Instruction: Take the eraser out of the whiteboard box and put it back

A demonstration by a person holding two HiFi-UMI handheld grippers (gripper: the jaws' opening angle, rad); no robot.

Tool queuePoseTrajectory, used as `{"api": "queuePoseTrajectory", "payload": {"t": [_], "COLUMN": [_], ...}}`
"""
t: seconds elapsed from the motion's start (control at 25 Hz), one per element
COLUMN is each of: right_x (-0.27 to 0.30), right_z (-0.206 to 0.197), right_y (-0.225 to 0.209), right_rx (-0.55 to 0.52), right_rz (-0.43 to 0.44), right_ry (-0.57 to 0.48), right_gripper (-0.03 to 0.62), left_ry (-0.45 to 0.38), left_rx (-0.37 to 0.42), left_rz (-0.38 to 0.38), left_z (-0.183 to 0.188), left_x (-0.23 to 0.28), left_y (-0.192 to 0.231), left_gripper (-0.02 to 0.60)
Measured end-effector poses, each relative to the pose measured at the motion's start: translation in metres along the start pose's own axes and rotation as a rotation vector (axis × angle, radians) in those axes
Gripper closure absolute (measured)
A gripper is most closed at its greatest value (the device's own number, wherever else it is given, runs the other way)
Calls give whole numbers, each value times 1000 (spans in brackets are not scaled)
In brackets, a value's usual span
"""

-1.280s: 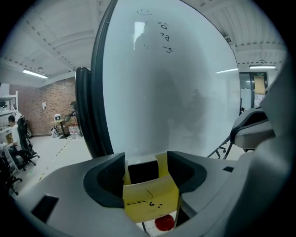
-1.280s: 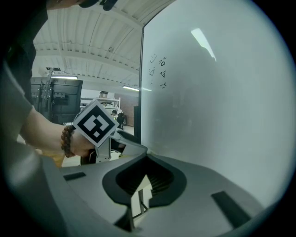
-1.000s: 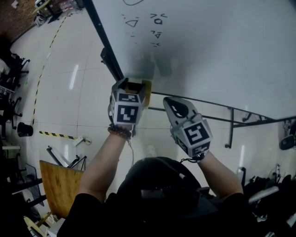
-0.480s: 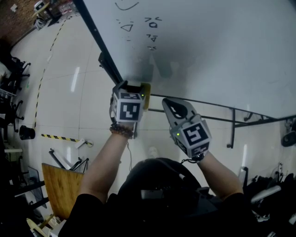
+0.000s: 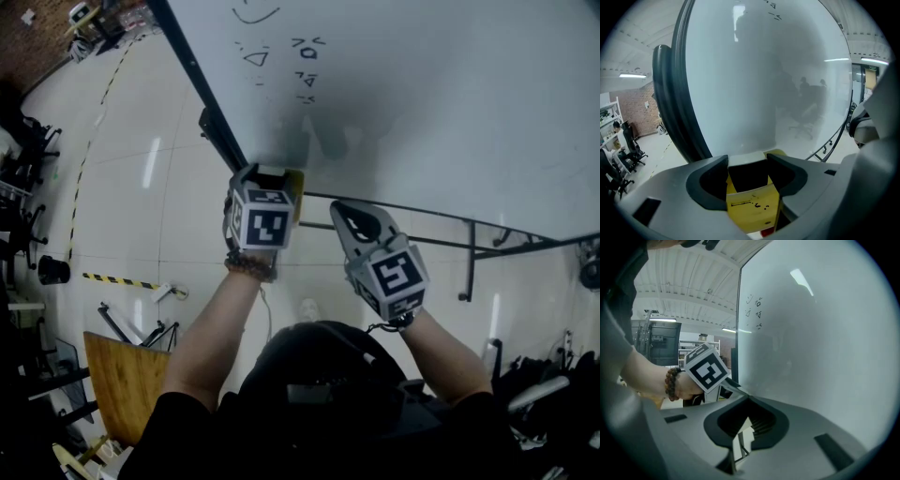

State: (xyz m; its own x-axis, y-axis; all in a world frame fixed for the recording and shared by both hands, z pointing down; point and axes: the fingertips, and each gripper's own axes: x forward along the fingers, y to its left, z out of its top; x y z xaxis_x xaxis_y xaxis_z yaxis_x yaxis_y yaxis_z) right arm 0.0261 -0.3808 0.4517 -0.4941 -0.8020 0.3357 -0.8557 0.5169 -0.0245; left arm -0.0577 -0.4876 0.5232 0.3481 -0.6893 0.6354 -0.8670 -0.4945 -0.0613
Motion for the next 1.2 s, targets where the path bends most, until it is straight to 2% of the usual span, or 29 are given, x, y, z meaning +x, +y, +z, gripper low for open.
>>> {"api": "queuePoseTrajectory", "payload": {"t": [0.12, 0.28, 0.44, 0.88, 1.2], "right_x": [-1, -4, -7, -18, -37], "right_z": [0, 2, 3, 7, 13], "right_y": [0, 2, 4, 13, 21], "right_rx": [-9, -8, -10, -24, -50], "right_rz": [-2, -3, 0, 10, 40], "right_ry": [-6, -7, -10, -21, -35], "right_gripper": [568, 568, 568, 568, 568], "left_ry": [-34, -59, -99, -177, -270], "left_rx": [15, -5, 18, -14, -42], "left_rz": [2, 4, 11, 29, 89], "left_z": [8, 13, 20, 29, 45], "left_x": [-5, -12, -20, -49, -83], "left_y": [-1, -1, -1, 0, 1], "left_gripper": [330, 330, 327, 327, 327]}}
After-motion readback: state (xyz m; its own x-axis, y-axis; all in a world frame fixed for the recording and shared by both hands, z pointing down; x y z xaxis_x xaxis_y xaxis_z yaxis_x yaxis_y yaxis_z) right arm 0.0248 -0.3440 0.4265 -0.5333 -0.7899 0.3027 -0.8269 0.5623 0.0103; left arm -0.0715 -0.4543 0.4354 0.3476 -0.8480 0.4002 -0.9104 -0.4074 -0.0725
